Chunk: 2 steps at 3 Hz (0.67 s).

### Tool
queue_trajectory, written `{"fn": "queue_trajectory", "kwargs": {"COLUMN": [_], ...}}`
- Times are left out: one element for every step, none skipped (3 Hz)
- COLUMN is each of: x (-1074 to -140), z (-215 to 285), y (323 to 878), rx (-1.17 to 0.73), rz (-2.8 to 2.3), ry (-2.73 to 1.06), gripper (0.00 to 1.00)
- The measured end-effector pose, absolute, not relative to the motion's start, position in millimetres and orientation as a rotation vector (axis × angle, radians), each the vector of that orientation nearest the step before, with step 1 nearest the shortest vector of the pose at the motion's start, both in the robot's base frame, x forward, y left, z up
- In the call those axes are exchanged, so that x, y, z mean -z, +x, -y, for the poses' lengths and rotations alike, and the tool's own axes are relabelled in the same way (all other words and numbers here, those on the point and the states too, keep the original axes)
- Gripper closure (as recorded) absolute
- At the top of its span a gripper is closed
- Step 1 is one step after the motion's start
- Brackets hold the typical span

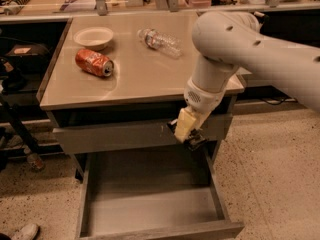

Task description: Place rxbar chocolate into middle drawer

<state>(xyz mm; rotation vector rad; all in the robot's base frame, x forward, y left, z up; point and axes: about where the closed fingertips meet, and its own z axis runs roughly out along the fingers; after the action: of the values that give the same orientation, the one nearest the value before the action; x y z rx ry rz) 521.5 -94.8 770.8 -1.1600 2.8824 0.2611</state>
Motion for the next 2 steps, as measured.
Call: {"fn": "queue_trajectory", "kwargs": {"x": [-721.2,-721.2], "z": [90.3,90.3], "y": [488.8,488.8], "rx": [-0.322,-0.322], "rz": [-2.965,-2.965], "ry": [-1.137,-1.137], "gripper": [1.0,1.0]}}
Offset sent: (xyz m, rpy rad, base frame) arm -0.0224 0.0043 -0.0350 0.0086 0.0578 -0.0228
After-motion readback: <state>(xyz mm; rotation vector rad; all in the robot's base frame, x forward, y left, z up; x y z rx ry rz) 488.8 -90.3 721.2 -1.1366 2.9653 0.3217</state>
